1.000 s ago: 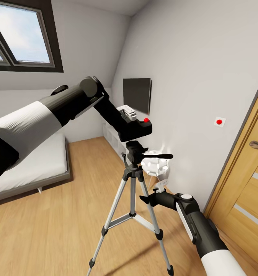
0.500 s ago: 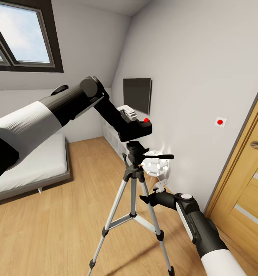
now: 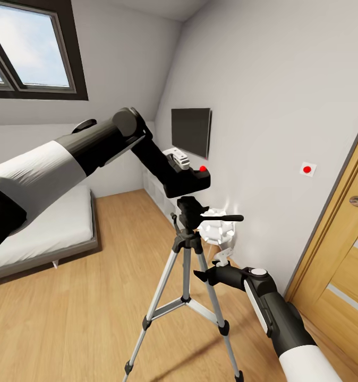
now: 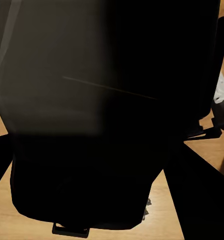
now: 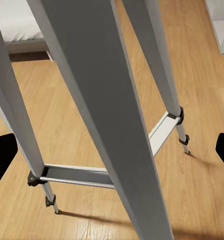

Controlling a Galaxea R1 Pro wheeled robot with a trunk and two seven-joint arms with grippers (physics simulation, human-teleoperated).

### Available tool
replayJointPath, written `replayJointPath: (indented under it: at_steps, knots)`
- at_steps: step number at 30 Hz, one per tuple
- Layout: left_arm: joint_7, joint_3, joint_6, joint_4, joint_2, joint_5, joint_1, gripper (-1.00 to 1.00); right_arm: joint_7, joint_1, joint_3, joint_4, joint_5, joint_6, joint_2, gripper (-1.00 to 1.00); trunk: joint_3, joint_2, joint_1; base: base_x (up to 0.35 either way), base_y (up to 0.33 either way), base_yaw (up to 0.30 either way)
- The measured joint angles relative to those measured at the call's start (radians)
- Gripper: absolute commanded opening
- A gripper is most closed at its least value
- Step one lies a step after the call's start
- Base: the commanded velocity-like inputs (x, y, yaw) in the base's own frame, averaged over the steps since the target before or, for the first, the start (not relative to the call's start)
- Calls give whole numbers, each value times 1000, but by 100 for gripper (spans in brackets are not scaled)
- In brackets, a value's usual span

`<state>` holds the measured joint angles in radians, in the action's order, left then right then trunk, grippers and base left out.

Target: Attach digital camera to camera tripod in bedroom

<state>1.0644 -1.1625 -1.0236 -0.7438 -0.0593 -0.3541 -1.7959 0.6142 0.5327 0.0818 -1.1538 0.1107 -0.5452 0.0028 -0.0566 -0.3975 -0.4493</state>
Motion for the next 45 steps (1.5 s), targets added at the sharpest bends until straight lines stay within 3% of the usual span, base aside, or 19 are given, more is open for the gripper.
replayJointPath:
  at_steps: [32, 45]
  knots:
    - [0, -13, -2, -8, 9, -4, 0, -100, -5, 0, -1, 1, 1, 0, 0, 100, 0, 0, 0, 29, 10, 0]
    - [-1, -15, -4, -11, 57, -10, 0, -100, -23, 2, 0, 13, 2, 0, 1, 100, 0, 0, 0, 0, 0, 0]
